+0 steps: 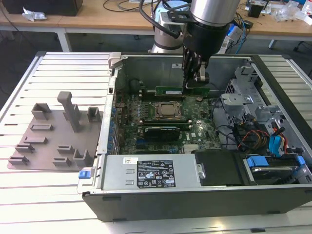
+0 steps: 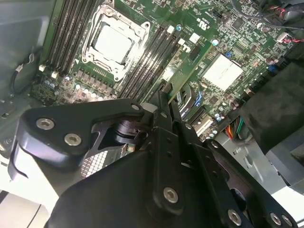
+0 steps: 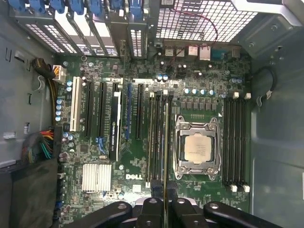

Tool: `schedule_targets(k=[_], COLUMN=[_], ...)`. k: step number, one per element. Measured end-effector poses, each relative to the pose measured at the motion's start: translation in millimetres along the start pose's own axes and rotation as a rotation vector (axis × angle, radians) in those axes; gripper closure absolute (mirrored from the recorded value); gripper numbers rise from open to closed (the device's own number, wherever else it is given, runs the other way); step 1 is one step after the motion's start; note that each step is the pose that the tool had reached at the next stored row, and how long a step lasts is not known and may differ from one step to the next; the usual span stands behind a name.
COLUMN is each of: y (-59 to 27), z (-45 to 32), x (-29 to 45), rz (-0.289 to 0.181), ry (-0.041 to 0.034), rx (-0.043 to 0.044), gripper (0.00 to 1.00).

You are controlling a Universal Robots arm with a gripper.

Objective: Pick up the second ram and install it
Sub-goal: 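Insert the second ram into the second slot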

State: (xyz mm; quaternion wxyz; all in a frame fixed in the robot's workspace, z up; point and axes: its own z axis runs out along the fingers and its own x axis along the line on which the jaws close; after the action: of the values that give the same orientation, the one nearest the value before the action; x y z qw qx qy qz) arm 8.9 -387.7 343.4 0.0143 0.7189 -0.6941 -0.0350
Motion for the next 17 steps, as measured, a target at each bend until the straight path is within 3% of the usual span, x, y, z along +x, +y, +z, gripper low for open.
schedule_targets(k=[9,11,17], y=[-1.6,-2.3,-3.8], z=[21.5,31.6,50.6], x=[-1.3,-3.5,-8.0], rz=[0.0,0.0,0.0], ry=[0.0001,0.0001,0.0], rx=[-0.0001,-0.0001,-0.0002], gripper=[0.86,0.86,0.86])
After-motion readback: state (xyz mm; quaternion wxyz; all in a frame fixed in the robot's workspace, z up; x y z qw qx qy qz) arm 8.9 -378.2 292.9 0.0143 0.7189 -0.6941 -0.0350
